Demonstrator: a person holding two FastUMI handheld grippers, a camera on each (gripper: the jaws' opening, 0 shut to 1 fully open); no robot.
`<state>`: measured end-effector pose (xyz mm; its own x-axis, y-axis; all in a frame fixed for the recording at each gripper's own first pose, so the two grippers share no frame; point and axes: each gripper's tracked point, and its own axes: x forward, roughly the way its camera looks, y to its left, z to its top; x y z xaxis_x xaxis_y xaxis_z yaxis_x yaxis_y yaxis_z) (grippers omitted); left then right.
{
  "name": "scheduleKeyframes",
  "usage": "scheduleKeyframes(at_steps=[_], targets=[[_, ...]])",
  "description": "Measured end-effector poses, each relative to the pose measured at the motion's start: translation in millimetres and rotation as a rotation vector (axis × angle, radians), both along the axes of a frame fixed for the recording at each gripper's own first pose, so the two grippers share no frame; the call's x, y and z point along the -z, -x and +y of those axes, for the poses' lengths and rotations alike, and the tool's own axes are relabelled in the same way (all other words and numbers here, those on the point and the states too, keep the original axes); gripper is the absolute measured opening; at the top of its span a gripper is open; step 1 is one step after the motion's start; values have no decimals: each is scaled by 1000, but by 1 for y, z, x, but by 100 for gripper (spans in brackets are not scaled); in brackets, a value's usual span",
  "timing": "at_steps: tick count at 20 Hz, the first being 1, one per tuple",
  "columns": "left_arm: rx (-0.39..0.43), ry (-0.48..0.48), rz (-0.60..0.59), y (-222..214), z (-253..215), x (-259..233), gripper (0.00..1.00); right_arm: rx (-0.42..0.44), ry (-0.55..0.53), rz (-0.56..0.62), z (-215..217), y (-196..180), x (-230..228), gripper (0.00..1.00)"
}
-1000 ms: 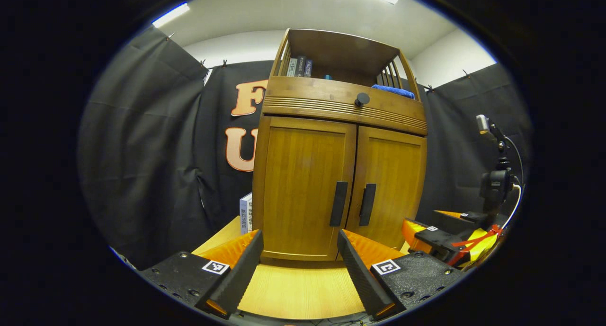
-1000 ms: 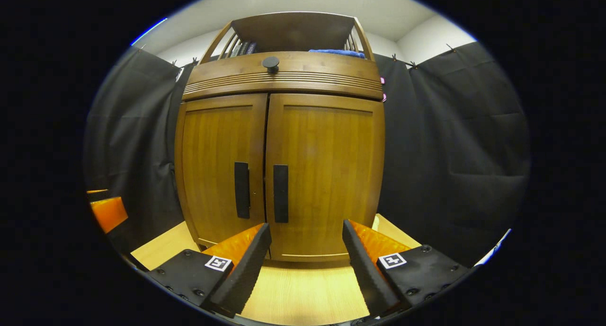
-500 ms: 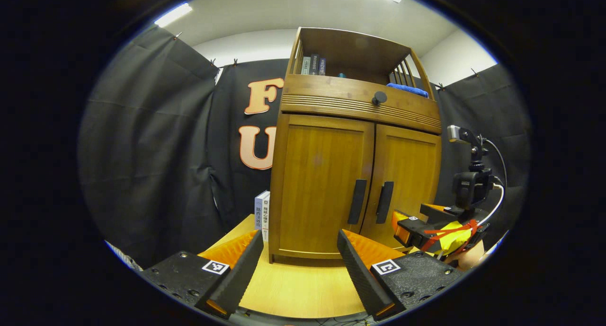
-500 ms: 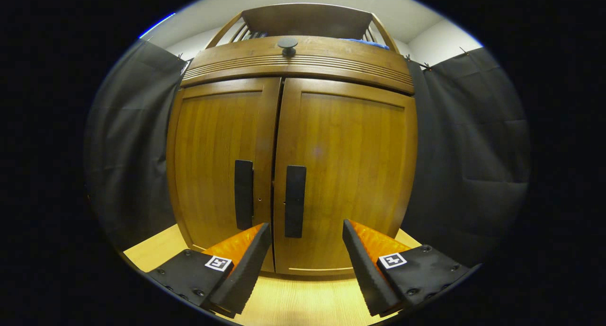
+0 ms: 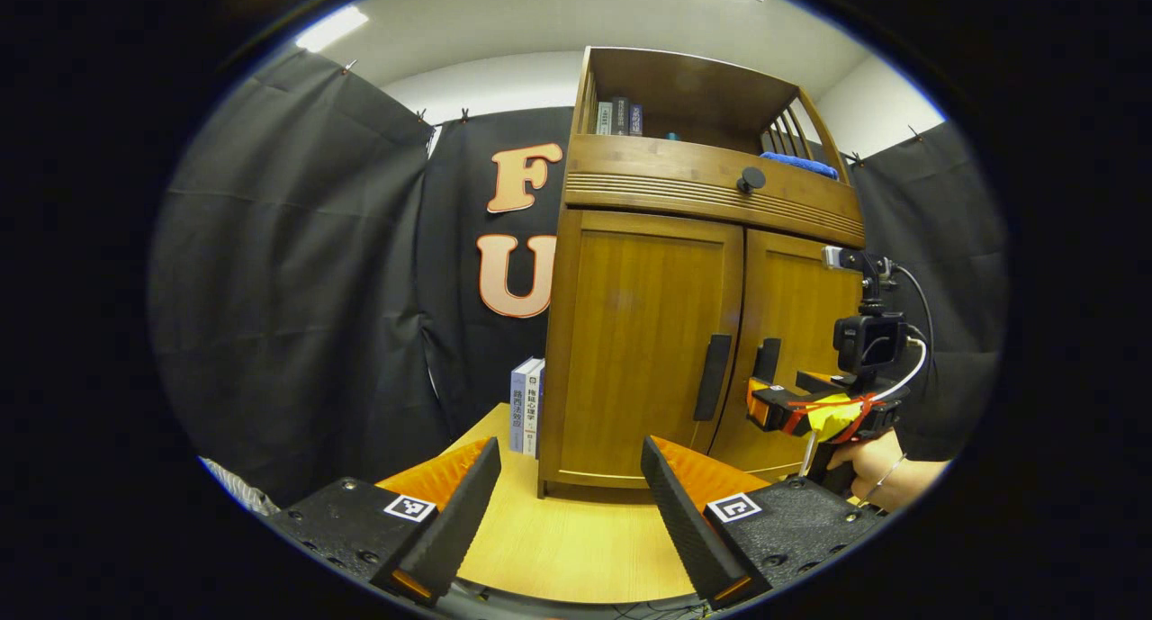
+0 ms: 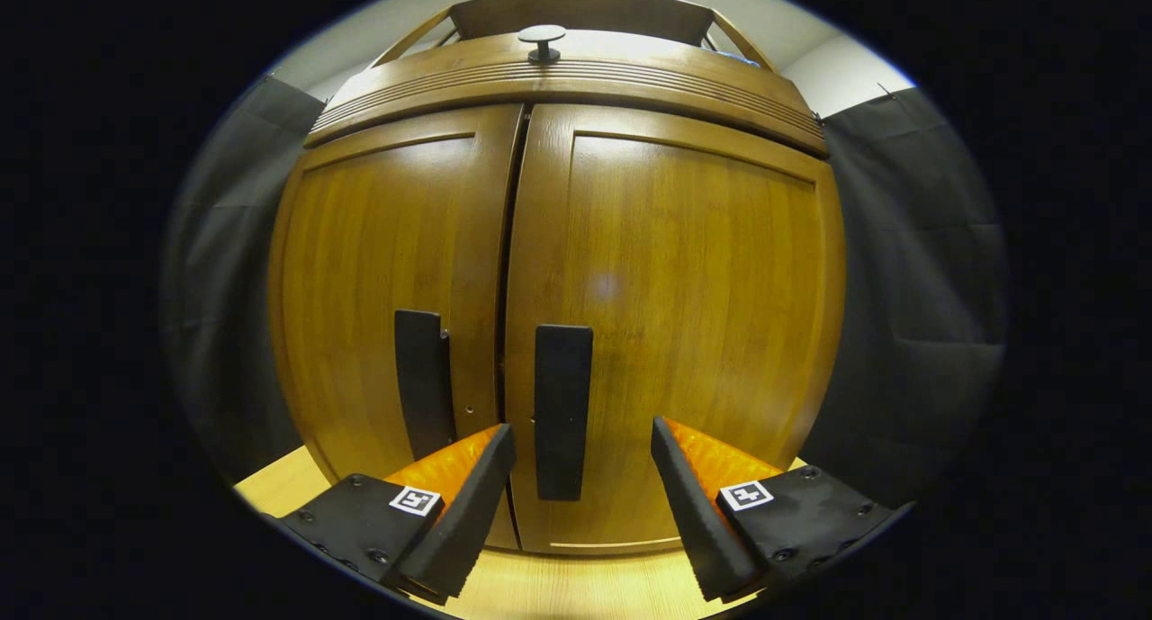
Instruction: Open the right door of the double-door shoe cabinet with the right hand, and open the left door with the left hand.
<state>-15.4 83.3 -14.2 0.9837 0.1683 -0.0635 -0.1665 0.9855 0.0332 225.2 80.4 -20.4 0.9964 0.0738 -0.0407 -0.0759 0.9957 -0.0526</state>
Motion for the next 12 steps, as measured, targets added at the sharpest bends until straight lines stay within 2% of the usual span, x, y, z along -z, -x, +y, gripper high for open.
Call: scheduleKeyframes(at_steps=[2,5,6,7,9,10,11,12], targets=[[-11,0,5,-2,6,2,95,-10,4,-4,3,-8,1,94],[-18,7,22,-3,9,9,95,-28,1,11,11,-17,5,100],[-20,10,27,-3,9,11,92,-38,-8,18,14,-19,7,92],[-22,10,30,-2,11,12,95,-47,-17,25,16,-20,8,84],[-26,10,31,-3,14,13,95,-43,-24,33,16,-22,11,69],[-27,9,29,-3,15,12,95,-41,-28,30,16,-22,11,56],[-27,10,28,-3,14,12,95,-43,-32,29,16,-23,11,51],[-28,11,28,-2,15,12,95,-45,-34,34,16,-23,11,55]])
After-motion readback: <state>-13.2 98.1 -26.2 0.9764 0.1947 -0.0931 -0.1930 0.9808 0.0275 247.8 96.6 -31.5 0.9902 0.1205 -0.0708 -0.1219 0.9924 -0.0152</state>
